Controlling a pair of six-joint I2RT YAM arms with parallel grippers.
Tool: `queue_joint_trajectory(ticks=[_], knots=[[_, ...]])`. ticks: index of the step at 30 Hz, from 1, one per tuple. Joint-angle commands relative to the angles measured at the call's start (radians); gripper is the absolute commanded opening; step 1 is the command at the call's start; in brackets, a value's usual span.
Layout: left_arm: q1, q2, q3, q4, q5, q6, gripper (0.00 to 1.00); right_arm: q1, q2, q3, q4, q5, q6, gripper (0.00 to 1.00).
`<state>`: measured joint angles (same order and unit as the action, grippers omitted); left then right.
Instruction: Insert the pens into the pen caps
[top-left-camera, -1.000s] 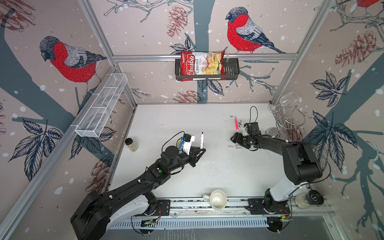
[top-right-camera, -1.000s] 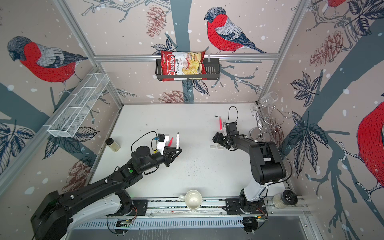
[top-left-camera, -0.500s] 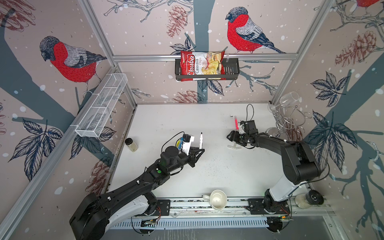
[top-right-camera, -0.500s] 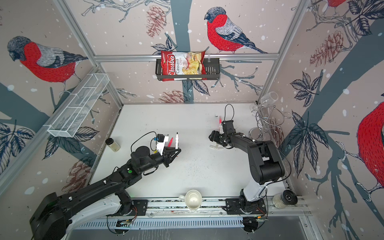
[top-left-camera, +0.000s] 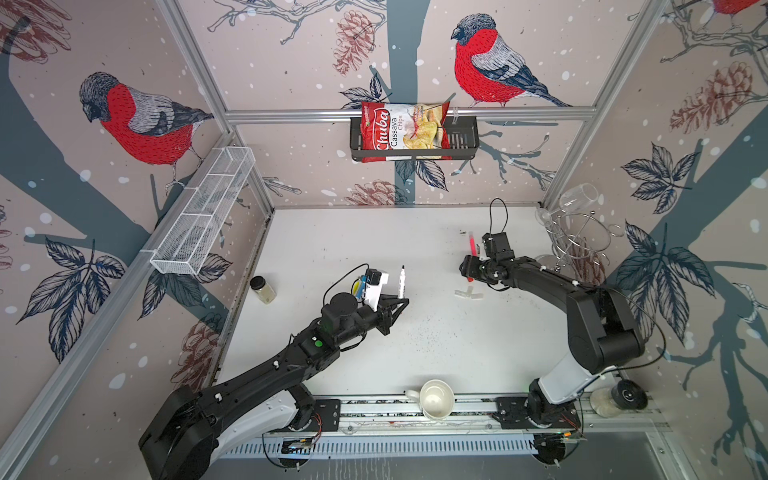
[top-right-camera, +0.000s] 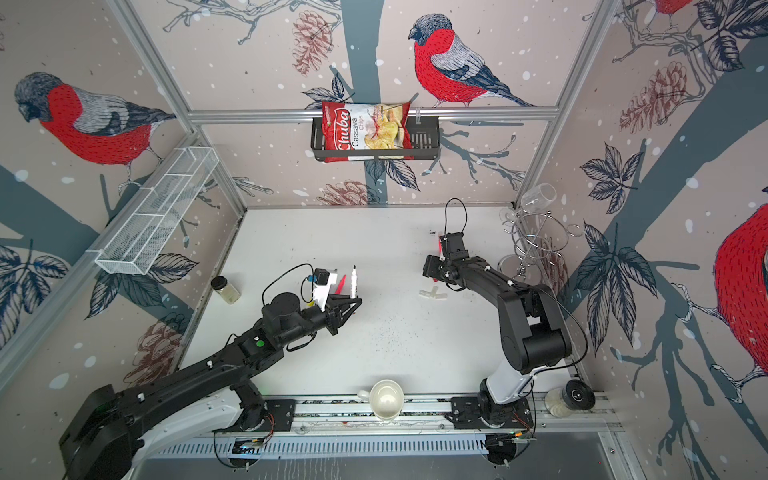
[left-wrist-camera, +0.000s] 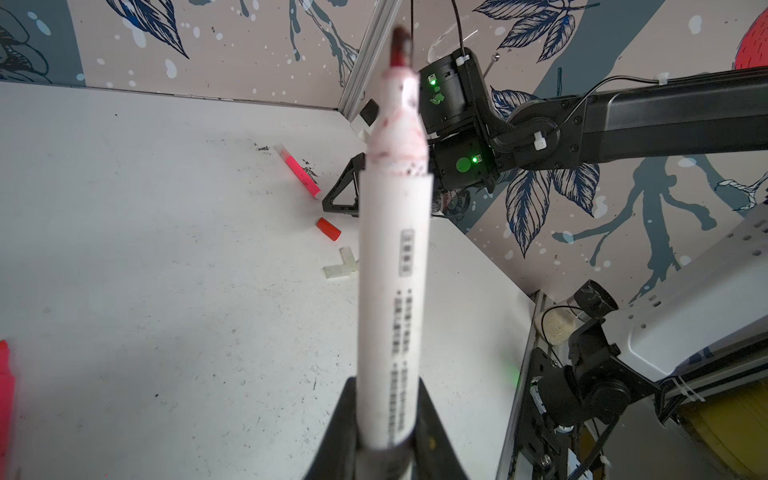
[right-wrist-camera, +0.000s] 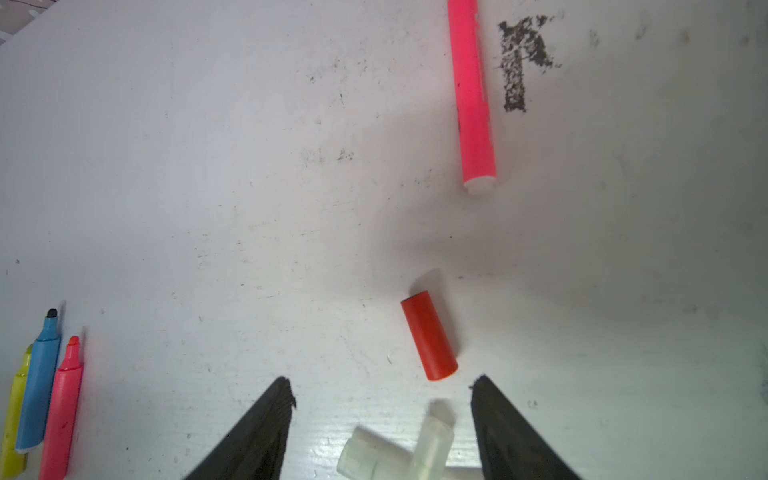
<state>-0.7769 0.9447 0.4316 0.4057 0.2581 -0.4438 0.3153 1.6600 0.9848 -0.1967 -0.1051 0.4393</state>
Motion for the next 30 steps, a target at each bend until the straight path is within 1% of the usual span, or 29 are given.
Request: queue_joint_trajectory(ticks=[1,5,7,14,22,30], knots=[[-0.001,-0.008,-0.004,0.02,-0.011,0.01,0.0,0.016,0.013,0.008,-0.022,-0.022,-0.038,0.7],[0.0,-0.001,-0.005,0.026,-0.013,0.008,0.0,0.064,0.037,0.01,0.015,-0.101,-0.046,0.69],[-0.001,0.007,0.001,0.026,-0.009,0.008,0.0,0.073,0.061,0.021,0.018,-0.115,-0.046,0.69],[0.0,-0.013,-0.002,0.01,-0.017,0.01,0.0,0.06,0.128,0.053,0.0,-0.081,-0.05,0.69],[0.001,-0.018,-0.009,0.012,-0.022,0.01,0.0,0.049,0.14,0.043,-0.015,-0.039,-0.054,0.69],[0.0,-0.025,-0.006,0.006,-0.023,0.011,0.0,-0.016,0.142,0.039,-0.012,-0.026,-0.055,0.69]])
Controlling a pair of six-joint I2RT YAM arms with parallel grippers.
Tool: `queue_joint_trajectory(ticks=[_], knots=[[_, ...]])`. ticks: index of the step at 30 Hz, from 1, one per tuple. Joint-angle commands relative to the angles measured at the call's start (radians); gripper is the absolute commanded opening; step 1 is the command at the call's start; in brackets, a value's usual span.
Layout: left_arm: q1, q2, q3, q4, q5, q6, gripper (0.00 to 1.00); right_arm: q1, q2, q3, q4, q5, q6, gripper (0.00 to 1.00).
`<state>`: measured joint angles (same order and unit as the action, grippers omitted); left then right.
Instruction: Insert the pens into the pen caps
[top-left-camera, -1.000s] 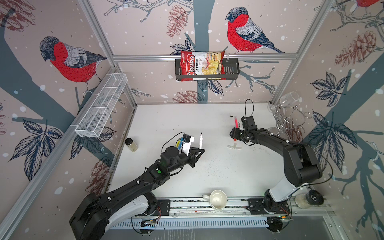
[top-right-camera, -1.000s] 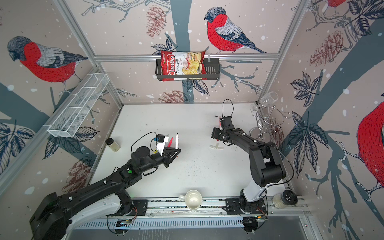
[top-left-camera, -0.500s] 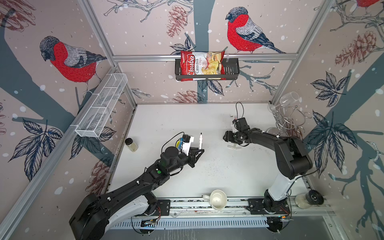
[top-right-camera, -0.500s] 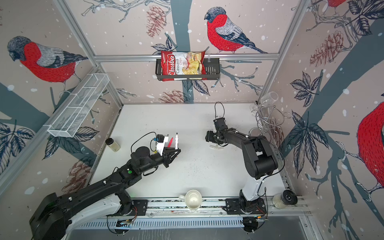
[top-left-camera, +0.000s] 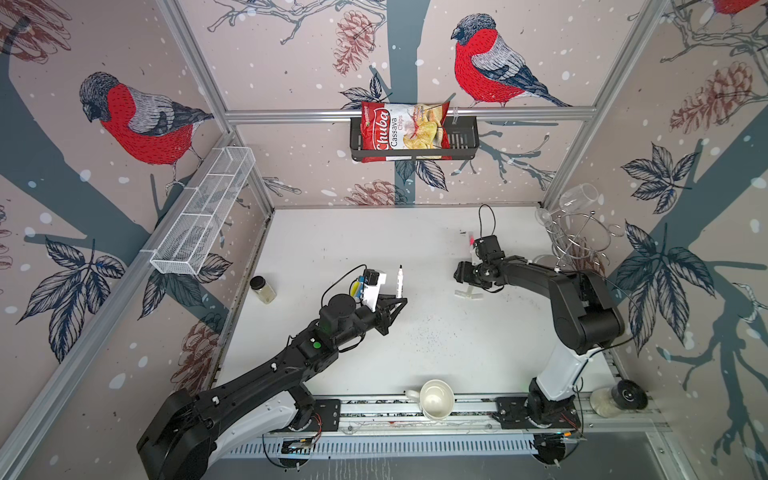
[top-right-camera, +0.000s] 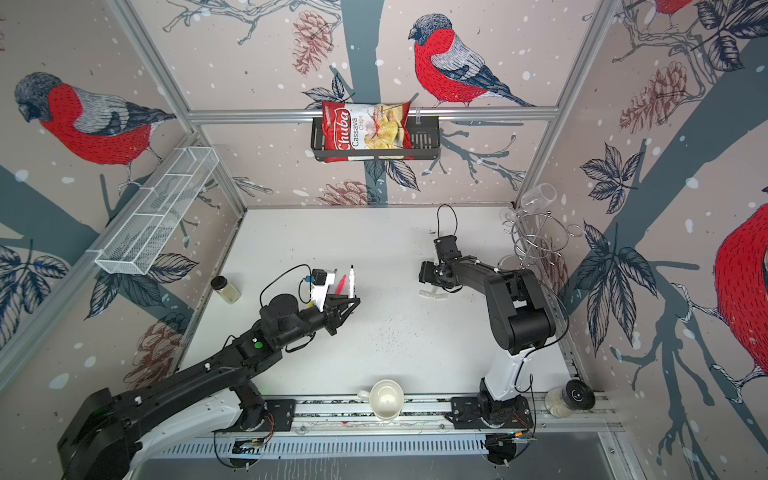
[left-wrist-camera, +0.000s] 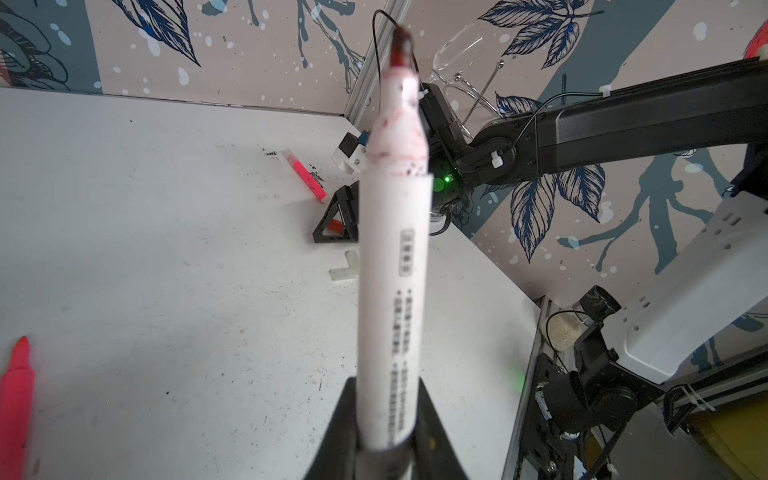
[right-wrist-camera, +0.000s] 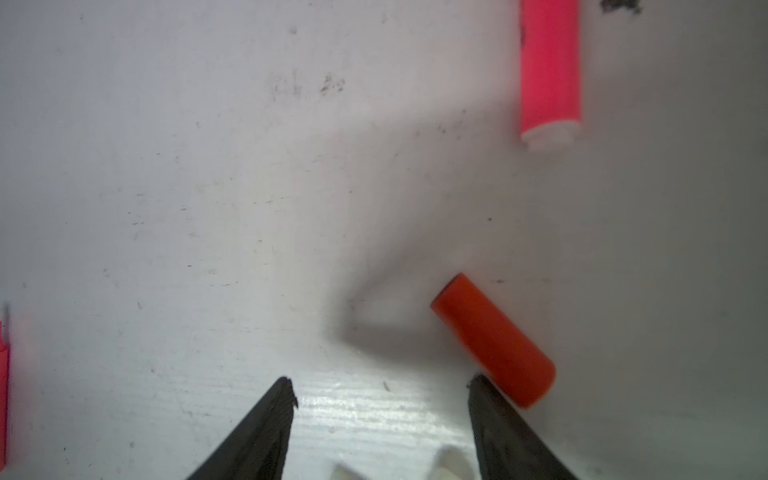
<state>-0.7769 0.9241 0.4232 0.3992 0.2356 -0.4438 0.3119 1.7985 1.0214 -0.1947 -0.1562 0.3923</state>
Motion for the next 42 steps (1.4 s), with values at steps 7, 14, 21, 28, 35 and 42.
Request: queue_joint_trajectory(ticks=[7,14,21,28,35,42], knots=[[0.0,-0.009,0.01,0.004,-0.002,0.011,0.0,-0.034,0.05,0.076,-0.044,0.024,-0.024,0.69],[0.0,-0.028,0.016,-0.018,-0.014,0.021,0.0,-0.046,0.018,0.061,-0.032,0.04,-0.007,0.68],[-0.001,-0.009,0.02,-0.002,-0.009,0.023,0.0,-0.062,-0.02,0.075,-0.048,0.038,-0.014,0.68],[0.0,-0.013,0.009,0.007,-0.007,0.016,0.0,-0.066,-0.021,0.08,-0.022,0.028,-0.003,0.68],[0.0,-0.026,0.009,-0.008,-0.009,0.015,0.0,-0.063,0.062,0.199,-0.053,0.008,-0.009,0.68],[-0.001,-0.04,0.006,-0.017,-0.019,0.015,0.0,-0.045,0.122,0.247,-0.073,0.002,-0.021,0.67]])
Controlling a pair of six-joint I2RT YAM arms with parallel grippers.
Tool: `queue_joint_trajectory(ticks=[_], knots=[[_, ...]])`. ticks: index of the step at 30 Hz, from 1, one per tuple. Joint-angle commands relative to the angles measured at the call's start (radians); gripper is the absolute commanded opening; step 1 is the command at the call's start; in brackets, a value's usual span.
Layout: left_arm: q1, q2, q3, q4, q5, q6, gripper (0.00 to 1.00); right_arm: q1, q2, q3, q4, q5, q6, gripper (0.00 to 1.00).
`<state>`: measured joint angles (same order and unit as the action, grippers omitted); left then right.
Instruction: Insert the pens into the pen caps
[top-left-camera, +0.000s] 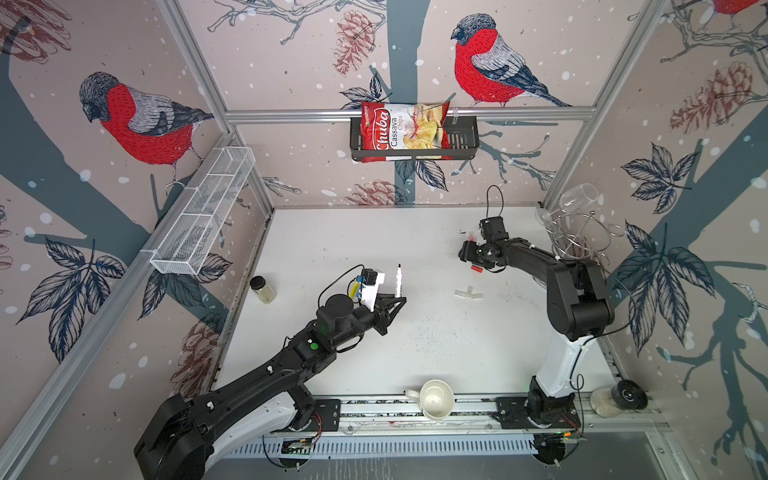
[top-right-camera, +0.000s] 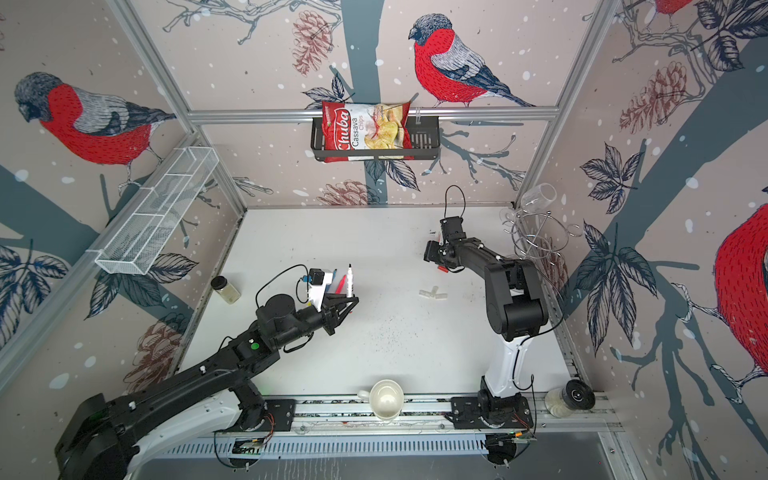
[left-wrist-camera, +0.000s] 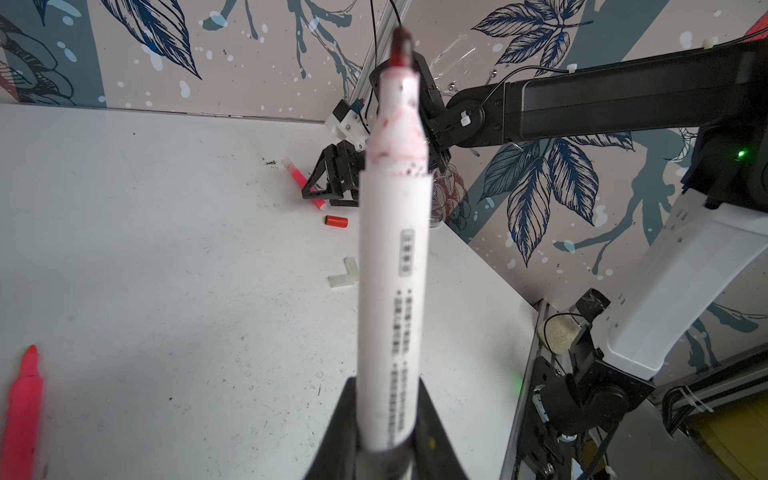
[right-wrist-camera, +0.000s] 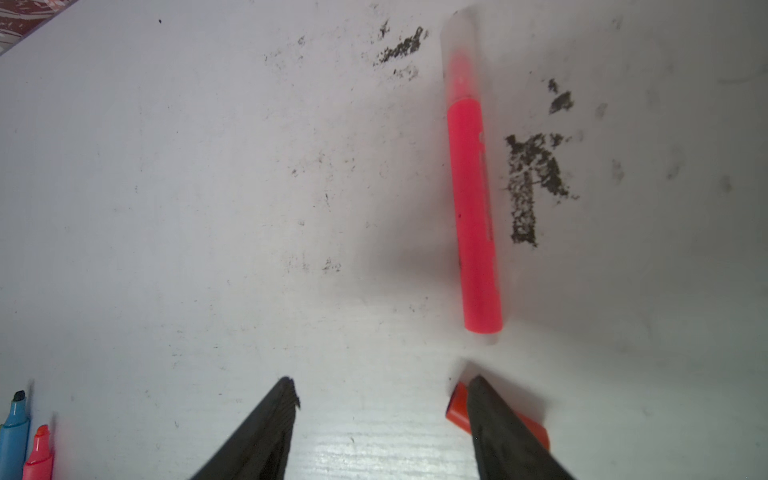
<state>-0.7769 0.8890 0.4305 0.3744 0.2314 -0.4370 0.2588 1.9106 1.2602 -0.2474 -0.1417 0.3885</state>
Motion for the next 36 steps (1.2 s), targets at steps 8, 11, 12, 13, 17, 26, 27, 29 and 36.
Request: queue_joint_trajectory(ticks=[8,11,12,13,17,26,27,29,36], knots=[[-0.001,-0.003,0.0,0.007,-0.01,0.01,0.0,0.014,0.042,0.014,-0.023,-0.009,-0.028,0.67],[0.0,-0.008,-0.004,0.008,-0.013,0.01,0.0,0.013,0.043,0.021,-0.025,0.001,-0.03,0.67],[-0.001,-0.01,-0.006,0.008,-0.014,0.009,0.0,0.013,0.045,0.023,-0.025,0.002,-0.031,0.67],[-0.001,-0.009,-0.005,0.009,-0.014,0.009,0.0,0.011,0.047,0.027,-0.027,0.002,-0.031,0.67],[0.0,-0.012,-0.003,0.007,-0.014,0.009,0.0,0.012,0.056,0.039,-0.036,0.007,-0.034,0.67],[0.0,-0.011,-0.001,0.004,-0.014,0.007,0.0,0.018,0.028,-0.029,-0.013,0.025,-0.031,0.66],[0.0,-0.012,-0.001,0.003,-0.014,0.006,0.0,0.019,0.024,-0.037,-0.012,0.026,-0.032,0.66],[0.0,-0.013,0.0,0.004,-0.012,0.007,0.0,0.022,0.01,-0.059,-0.004,0.025,-0.03,0.66],[-0.001,-0.022,-0.004,0.003,-0.016,0.005,0.0,0.044,-0.066,-0.162,0.04,0.012,-0.015,0.65]])
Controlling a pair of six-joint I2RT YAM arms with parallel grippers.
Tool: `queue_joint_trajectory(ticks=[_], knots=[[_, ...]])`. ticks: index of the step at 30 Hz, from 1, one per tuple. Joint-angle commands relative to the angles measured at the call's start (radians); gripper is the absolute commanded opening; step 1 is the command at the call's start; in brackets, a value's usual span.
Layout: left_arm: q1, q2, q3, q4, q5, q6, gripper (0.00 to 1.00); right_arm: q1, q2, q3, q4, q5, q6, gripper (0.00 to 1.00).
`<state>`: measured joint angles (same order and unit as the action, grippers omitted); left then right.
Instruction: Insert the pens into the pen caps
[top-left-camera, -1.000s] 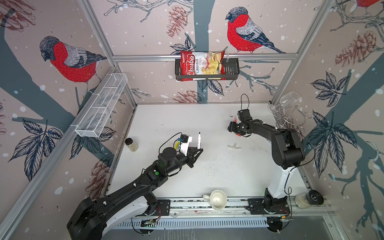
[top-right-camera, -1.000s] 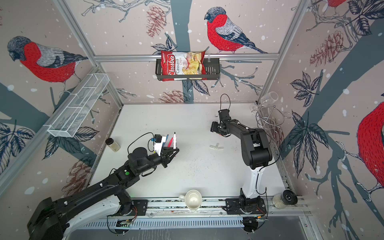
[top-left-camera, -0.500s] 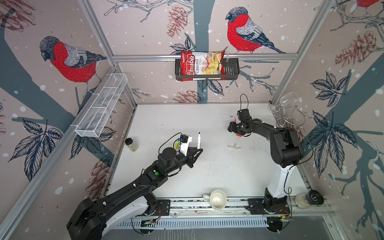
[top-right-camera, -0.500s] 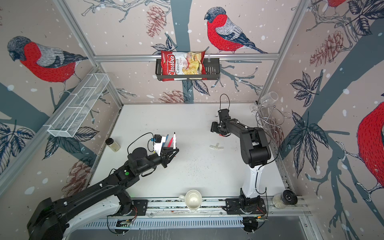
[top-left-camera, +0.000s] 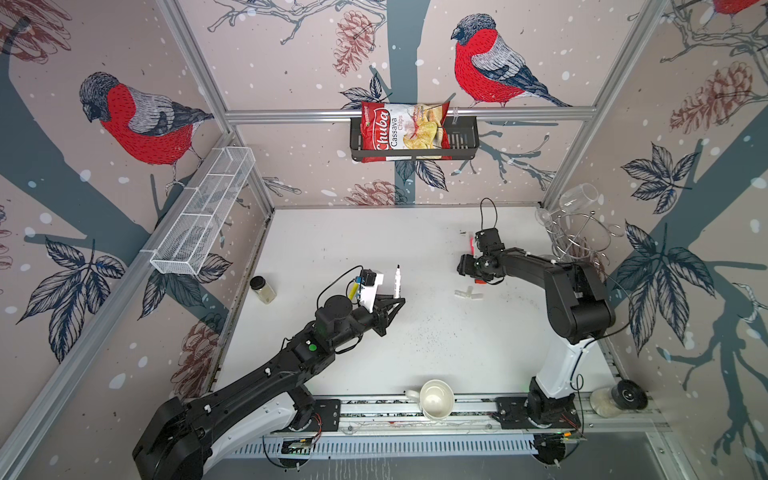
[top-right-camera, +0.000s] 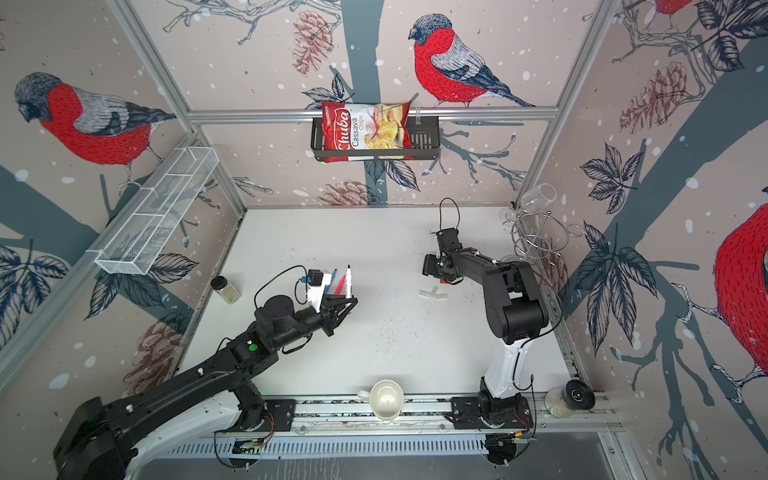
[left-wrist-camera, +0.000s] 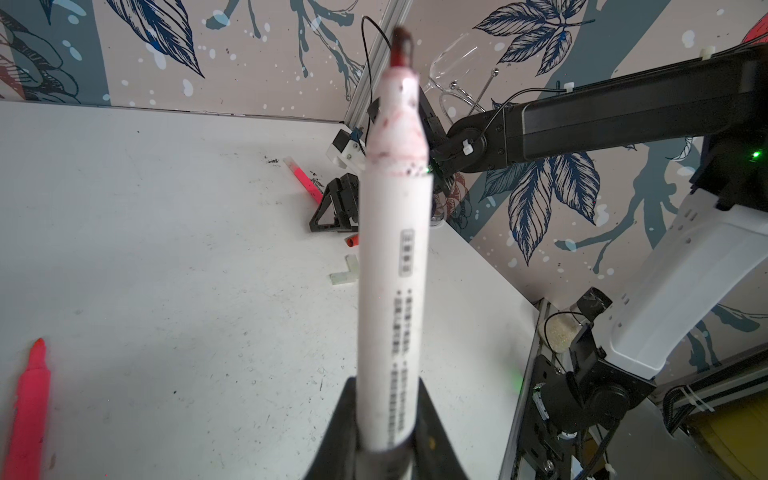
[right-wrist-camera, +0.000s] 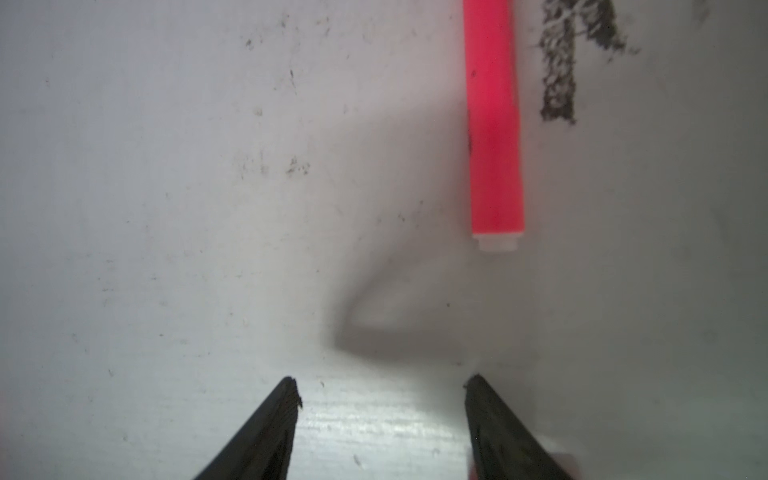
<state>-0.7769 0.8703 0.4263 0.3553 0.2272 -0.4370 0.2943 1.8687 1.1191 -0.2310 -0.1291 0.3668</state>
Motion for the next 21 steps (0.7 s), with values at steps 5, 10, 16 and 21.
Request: queue_joint_trajectory(ticks=[5,10,16,21], knots=[[0.0,0.008,0.008,0.021,-0.005,0.009,0.0,0.015,-0.087,-0.053,0.013,0.024,0.018,0.66],[-0.001,0.013,0.011,0.029,-0.005,0.009,0.0,0.03,-0.197,-0.089,0.002,0.058,0.048,0.65],[0.0,0.029,0.016,0.04,0.003,0.011,0.0,0.027,-0.293,-0.141,-0.016,0.097,0.076,0.66],[-0.001,0.029,0.015,0.043,0.008,0.01,0.0,0.012,-0.31,-0.186,-0.032,0.128,0.123,0.66]])
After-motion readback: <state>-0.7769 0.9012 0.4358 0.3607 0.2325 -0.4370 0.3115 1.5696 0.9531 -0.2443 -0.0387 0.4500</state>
